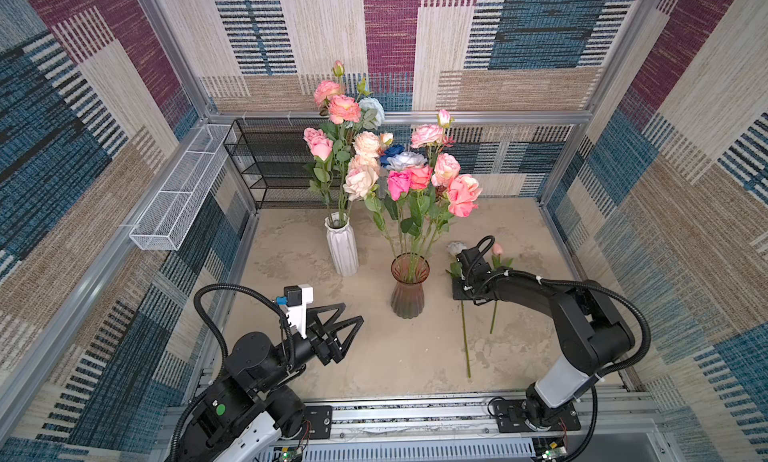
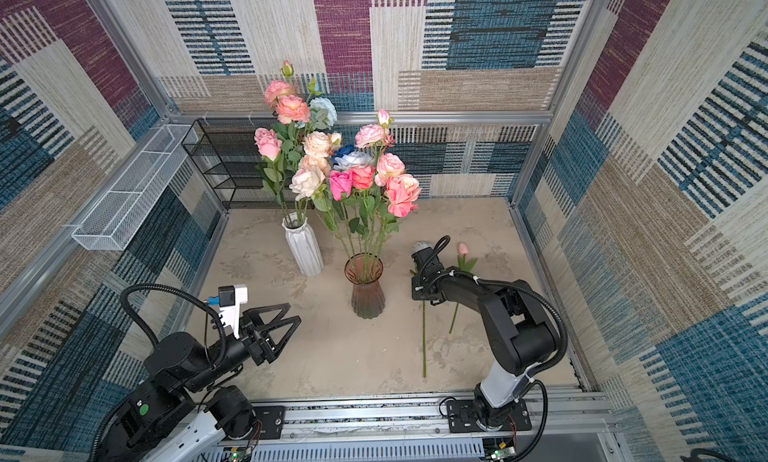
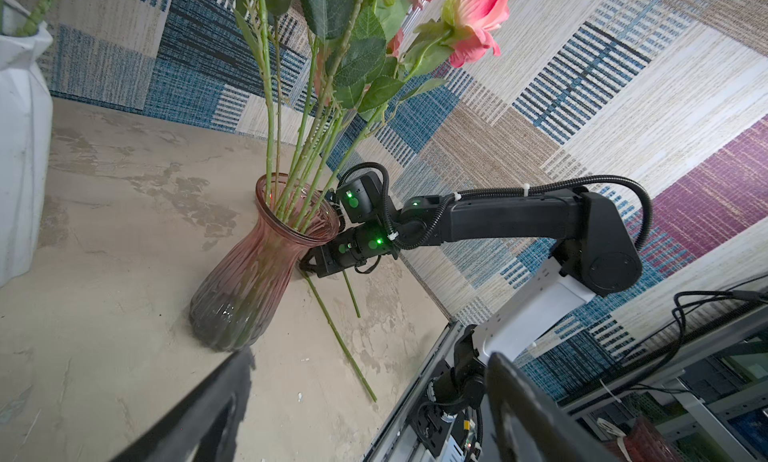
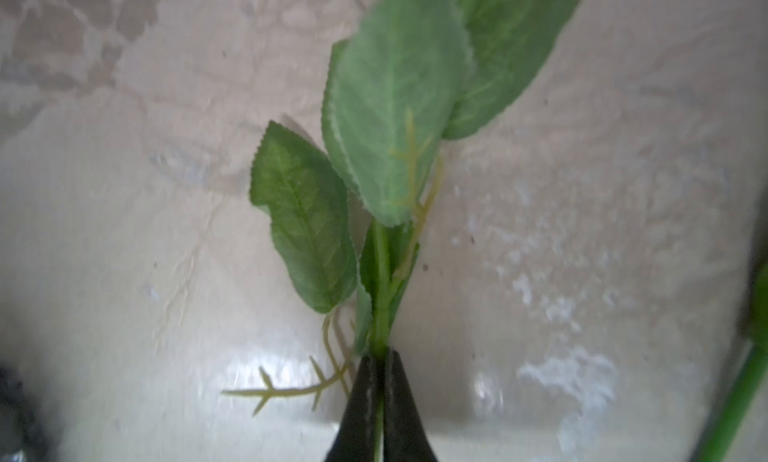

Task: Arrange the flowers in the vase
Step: 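Lift the white rose upright with the right gripper, then reach the left gripper to the white rose stem and grasp it while the right holds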

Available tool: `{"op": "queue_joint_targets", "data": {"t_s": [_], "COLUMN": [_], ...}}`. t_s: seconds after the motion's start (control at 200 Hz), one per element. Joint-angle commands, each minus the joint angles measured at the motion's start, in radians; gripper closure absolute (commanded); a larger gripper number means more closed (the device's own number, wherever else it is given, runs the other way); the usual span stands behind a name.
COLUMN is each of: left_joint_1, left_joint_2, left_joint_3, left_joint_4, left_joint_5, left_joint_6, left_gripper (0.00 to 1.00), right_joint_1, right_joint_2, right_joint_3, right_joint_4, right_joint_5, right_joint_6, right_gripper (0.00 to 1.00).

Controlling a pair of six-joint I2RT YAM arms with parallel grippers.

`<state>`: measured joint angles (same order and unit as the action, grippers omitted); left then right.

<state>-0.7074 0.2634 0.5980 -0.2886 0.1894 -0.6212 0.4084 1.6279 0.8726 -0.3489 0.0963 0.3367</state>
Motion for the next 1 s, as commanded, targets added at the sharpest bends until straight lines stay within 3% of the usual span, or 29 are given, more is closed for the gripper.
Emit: {"op": "queue_joint_targets", "data": {"t_s": [0.0,0.501,0.831,0.997], "left_joint_1": [0.002,0.001,0.003,0.001], "left_joint_2": [0.009,0.067,0.134,0.228], "left_joint_3": [0.014,0.077,0.109,0.169], "left_joint_4": [0.012,0.003,0.025,0.097], "left_joint_5": [0.01,0.002,0.013,0.149], "left_joint_6": [0.008,-0.003,-0.014,-0.009], "left_gripper": [0.11,0.11,0.1,0.12], "right_joint_1": [0.001,0.001,0.001,0.002], "right_joint_2": [-0.123,-0.722,-0.972,-0.991], "right_joint_3": [-0.033,-0.109,-0.007,0.069], "right_joint_4": [0.1,0.148,0.177,0.206], "right_joint_5": [0.003,0.079,-0.055,-0.192], "right_joint_6": [0.011,0.094,0.078,0.069], "right_gripper": [1.0,1.0,1.0,1.0]}}
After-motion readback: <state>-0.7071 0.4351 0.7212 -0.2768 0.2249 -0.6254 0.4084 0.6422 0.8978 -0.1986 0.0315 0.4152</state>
